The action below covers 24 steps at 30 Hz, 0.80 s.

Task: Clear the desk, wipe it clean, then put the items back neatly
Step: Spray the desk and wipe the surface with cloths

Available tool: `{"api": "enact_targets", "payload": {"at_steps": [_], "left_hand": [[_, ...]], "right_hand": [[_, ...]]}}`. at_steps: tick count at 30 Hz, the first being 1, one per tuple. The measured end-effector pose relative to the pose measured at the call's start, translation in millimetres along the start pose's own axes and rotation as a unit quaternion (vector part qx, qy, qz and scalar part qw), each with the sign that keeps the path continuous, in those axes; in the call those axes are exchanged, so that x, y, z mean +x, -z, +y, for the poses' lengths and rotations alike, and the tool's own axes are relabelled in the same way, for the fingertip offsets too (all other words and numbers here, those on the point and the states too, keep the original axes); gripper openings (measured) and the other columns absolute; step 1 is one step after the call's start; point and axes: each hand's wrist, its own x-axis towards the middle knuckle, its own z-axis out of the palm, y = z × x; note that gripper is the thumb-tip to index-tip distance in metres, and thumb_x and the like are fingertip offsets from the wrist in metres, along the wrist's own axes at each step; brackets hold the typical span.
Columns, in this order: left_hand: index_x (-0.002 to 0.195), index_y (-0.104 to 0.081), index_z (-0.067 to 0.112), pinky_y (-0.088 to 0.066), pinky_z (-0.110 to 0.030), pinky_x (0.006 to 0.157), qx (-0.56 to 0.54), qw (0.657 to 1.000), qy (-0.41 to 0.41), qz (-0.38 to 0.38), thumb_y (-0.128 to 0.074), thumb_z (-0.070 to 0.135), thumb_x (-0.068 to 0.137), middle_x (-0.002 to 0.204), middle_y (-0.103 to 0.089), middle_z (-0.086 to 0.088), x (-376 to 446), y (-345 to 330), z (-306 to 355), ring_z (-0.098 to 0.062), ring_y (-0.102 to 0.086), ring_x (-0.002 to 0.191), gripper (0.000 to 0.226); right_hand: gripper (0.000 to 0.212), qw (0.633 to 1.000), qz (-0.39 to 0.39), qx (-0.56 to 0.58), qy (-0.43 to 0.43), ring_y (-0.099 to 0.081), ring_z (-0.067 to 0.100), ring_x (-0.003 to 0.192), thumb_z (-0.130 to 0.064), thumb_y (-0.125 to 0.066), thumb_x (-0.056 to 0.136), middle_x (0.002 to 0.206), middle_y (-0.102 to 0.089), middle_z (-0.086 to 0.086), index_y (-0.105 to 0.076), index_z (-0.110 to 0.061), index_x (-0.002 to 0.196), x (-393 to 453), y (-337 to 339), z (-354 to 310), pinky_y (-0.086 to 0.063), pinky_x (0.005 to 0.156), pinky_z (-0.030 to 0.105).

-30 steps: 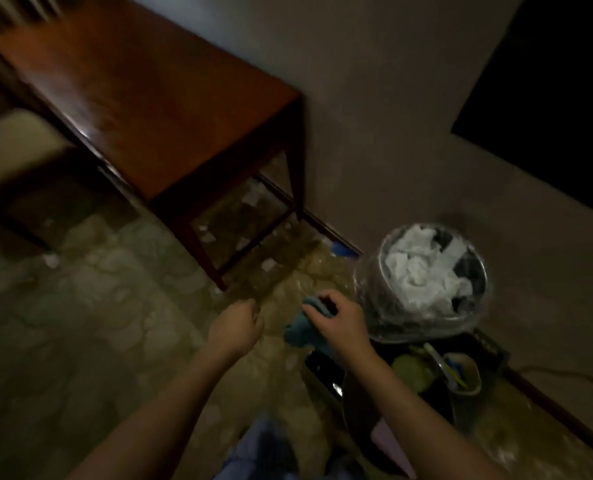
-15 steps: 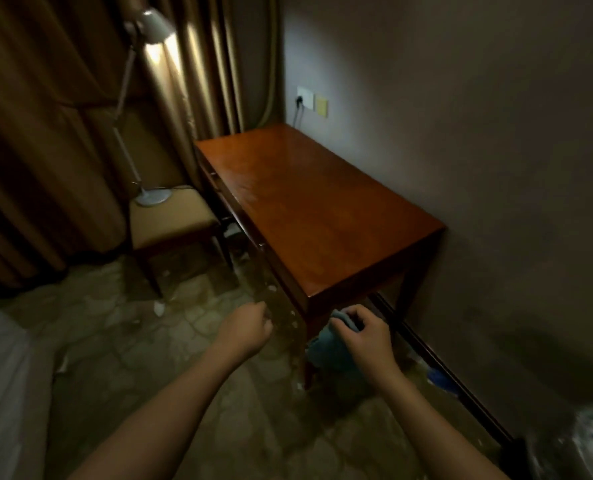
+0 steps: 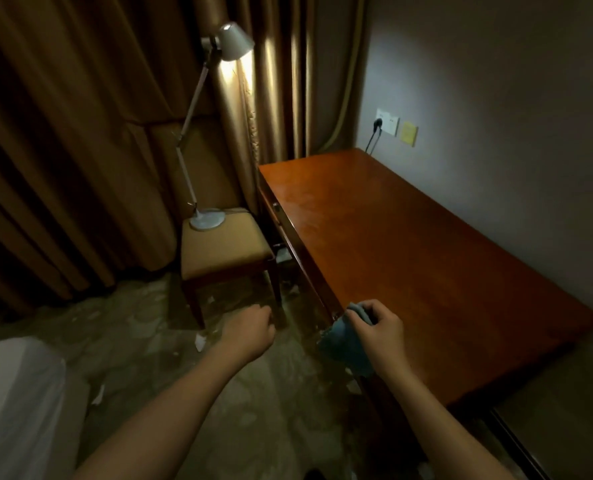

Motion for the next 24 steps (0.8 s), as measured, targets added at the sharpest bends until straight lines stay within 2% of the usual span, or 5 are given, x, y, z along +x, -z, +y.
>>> {"api": "enact_targets", "payload": {"at_steps": [3,7,13,18,24], "left_hand": [[0.116,-0.056,0.016,-0.045,-0.033,0.082,0.011,1.000,0.010,-0.004,-0.041,0.028,0.095,0.118,-0.057,-0.005,67,26,-18,-0.023,-0.056,0.107,0.029],[0.114,-0.057,0.015,-0.044,-0.032,0.078,-0.011,1.000,0.011,0.013,-0.044,0.028,0.094,0.116,-0.057,-0.005,147,60,-36,-0.023,-0.056,0.105,0.027],[0.111,-0.059,0.014,-0.049,-0.033,0.080,-0.059,0.998,0.023,-0.015,-0.046,0.025,0.095,0.108,-0.061,-0.006,263,76,-76,-0.022,-0.058,0.098,0.023],[0.100,-0.059,0.017,-0.045,-0.031,0.076,-0.078,0.997,0.000,-0.020,-0.046,0.024,0.093,0.103,-0.061,-0.005,384,82,-117,-0.021,-0.057,0.093,0.016],[0.088,-0.048,0.019,-0.042,-0.031,0.068,-0.026,0.997,-0.066,-0.038,-0.044,0.023,0.092,0.092,-0.055,0.001,533,108,-153,-0.021,-0.057,0.088,0.007]], "right_hand": [[0.016,1.000,0.001,0.013,-0.004,-0.058,0.006,0.085,-0.015,-0.063,0.088,0.089,-0.060,-0.009,-0.057,-0.029,0.083,66,-22,-12,-0.043,0.066,0.014],[0.020,1.000,-0.003,-0.002,0.002,-0.055,0.002,0.082,-0.015,-0.063,0.089,0.088,-0.057,-0.013,-0.054,-0.032,0.081,152,-45,-32,-0.042,0.065,0.012],[0.013,1.000,0.003,-0.019,0.000,-0.057,0.001,0.082,-0.015,-0.065,0.087,0.087,-0.060,-0.010,-0.059,-0.026,0.083,266,-86,-38,-0.046,0.066,0.014],[0.004,0.998,0.044,-0.037,0.007,-0.059,0.002,0.077,-0.014,-0.066,0.087,0.081,-0.063,-0.005,-0.064,-0.015,0.084,374,-126,-31,-0.046,0.064,0.012],[0.016,0.991,0.120,-0.050,-0.030,-0.057,0.001,0.079,-0.015,-0.067,0.087,0.081,-0.062,-0.008,-0.061,-0.025,0.077,483,-156,-31,-0.042,0.064,0.013]]}}
